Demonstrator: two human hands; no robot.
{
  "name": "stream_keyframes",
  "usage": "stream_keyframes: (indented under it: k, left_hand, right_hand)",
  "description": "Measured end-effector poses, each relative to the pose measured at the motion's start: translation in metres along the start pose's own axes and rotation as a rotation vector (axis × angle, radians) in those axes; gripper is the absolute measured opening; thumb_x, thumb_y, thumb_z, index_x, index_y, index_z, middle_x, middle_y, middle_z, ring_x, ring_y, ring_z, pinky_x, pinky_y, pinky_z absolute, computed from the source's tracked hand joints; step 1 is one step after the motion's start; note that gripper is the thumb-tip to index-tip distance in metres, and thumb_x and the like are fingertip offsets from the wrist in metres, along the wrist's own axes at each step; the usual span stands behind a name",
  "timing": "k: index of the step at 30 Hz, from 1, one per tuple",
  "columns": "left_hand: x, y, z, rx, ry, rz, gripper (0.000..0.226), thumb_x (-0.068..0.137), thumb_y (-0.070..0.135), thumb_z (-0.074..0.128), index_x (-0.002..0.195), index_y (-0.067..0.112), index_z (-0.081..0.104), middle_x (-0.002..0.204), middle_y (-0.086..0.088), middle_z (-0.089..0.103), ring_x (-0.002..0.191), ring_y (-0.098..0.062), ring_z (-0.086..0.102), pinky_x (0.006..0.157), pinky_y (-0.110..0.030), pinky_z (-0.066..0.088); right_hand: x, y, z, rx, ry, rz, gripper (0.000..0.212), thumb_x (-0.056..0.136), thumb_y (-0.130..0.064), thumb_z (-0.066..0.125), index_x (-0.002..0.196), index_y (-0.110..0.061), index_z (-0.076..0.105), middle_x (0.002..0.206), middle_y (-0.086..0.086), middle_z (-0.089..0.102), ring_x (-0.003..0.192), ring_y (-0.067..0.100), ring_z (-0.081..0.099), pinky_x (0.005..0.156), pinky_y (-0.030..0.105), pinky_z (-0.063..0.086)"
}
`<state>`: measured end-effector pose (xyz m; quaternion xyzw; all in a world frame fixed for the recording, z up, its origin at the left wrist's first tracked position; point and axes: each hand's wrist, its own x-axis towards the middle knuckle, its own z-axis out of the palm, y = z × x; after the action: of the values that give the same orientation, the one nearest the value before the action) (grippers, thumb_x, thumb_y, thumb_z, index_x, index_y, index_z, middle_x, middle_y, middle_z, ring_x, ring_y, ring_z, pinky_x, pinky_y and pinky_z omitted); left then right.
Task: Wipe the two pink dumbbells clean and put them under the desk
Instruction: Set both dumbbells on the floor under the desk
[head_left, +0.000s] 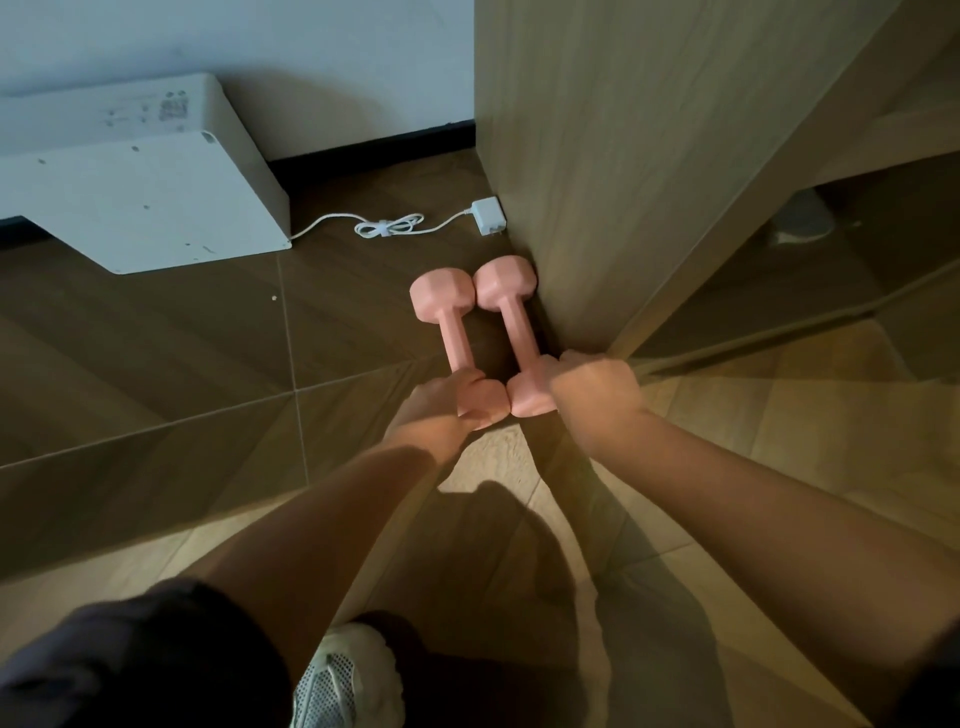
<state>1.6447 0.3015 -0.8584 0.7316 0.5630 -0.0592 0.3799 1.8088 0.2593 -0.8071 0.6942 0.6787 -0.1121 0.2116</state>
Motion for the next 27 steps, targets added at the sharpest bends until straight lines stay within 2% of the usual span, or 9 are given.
stream_keyframes:
  k: [5,8,10,12,16,18,23,25,27]
  left_hand:
    - [-0.012,0.008,-0.01,0.049,-0.048,0.03,0.046,0.096,0.029,0.058,0.139,0.025,0.046,0.128,-0.003,0.06,0.112,-0.023,0.06,0.094,-0.034,0.048]
    - [-0.019,0.014,-0.018,0.131,-0.046,0.038,0.051,0.089,0.025,0.065,0.136,0.025,0.046,0.128,-0.005,0.058,0.11,-0.025,0.06,0.093,-0.042,0.052]
    - [-0.026,0.023,-0.025,0.175,-0.061,0.077,0.038,0.088,0.02,0.063,0.124,0.025,0.052,0.118,-0.005,0.06,0.103,-0.025,0.062,0.088,-0.043,0.054]
    - [-0.04,0.035,-0.036,0.21,-0.119,0.152,0.029,0.09,0.018,0.059,0.118,0.025,0.058,0.114,-0.002,0.061,0.104,-0.023,0.062,0.09,-0.041,0.053]
    - [-0.07,0.058,-0.068,0.228,-0.25,0.204,0.041,0.09,0.026,0.065,0.13,0.02,0.055,0.123,-0.002,0.06,0.113,-0.022,0.057,0.096,-0.038,0.048]
    - [-0.08,0.069,-0.086,0.197,-0.294,0.185,0.044,0.089,0.028,0.067,0.13,0.019,0.054,0.125,-0.003,0.061,0.113,-0.022,0.057,0.097,-0.038,0.049]
    - [-0.11,0.113,-0.114,-0.195,-0.518,0.14,0.064,0.092,0.013,0.062,0.15,0.02,0.033,0.147,0.002,0.046,0.136,-0.016,0.042,0.109,-0.029,0.037]
    - [-0.121,0.132,-0.118,-0.309,-0.56,0.131,0.048,0.096,0.01,0.058,0.141,0.019,0.045,0.137,-0.001,0.057,0.128,-0.017,0.052,0.11,-0.034,0.04]
    - [-0.135,0.149,-0.123,-0.333,-0.558,0.112,0.018,0.099,0.014,0.054,0.116,0.016,0.06,0.113,-0.004,0.069,0.107,-0.016,0.065,0.105,-0.04,0.045]
  right_hand:
    - [-0.034,0.015,-0.009,-0.007,0.044,-0.028,0.029,0.095,-0.004,0.057,0.123,-0.01,0.057,0.111,0.006,0.064,0.099,0.024,0.068,0.075,0.031,0.052]
    - [-0.047,0.019,-0.01,0.046,0.038,-0.012,0.03,0.094,-0.006,0.06,0.123,-0.012,0.056,0.109,0.006,0.063,0.096,0.022,0.067,0.074,0.029,0.051]
    - [-0.05,0.021,-0.012,0.12,-0.008,0.006,0.029,0.094,-0.007,0.06,0.122,-0.013,0.058,0.105,0.005,0.064,0.093,0.021,0.066,0.073,0.029,0.051]
    - [-0.056,0.022,-0.017,0.309,-0.07,0.055,0.028,0.094,-0.01,0.06,0.122,-0.015,0.06,0.102,0.004,0.065,0.092,0.02,0.065,0.074,0.028,0.051]
    - [-0.078,0.03,-0.05,0.994,-0.069,0.098,0.024,0.096,-0.017,0.06,0.119,-0.016,0.066,0.11,0.0,0.065,0.103,0.014,0.06,0.08,0.024,0.044]
    - [-0.093,0.034,-0.074,1.324,-0.081,0.15,0.02,0.091,-0.019,0.066,0.111,-0.018,0.069,0.106,-0.005,0.062,0.096,0.008,0.056,0.075,0.023,0.043]
    - [-0.128,0.045,-0.122,1.742,-0.065,0.213,0.014,0.088,-0.016,0.069,0.101,-0.021,0.07,0.109,0.006,0.069,0.103,0.022,0.065,0.089,0.035,0.056]
    - [-0.144,0.051,-0.142,1.862,-0.05,0.22,0.011,0.091,-0.012,0.065,0.097,-0.021,0.069,0.109,0.009,0.071,0.099,0.023,0.068,0.078,0.03,0.058]
    - [-0.159,0.057,-0.16,1.933,-0.02,0.247,0.013,0.091,-0.01,0.064,0.095,-0.021,0.069,0.111,0.011,0.071,0.1,0.025,0.068,0.079,0.031,0.058]
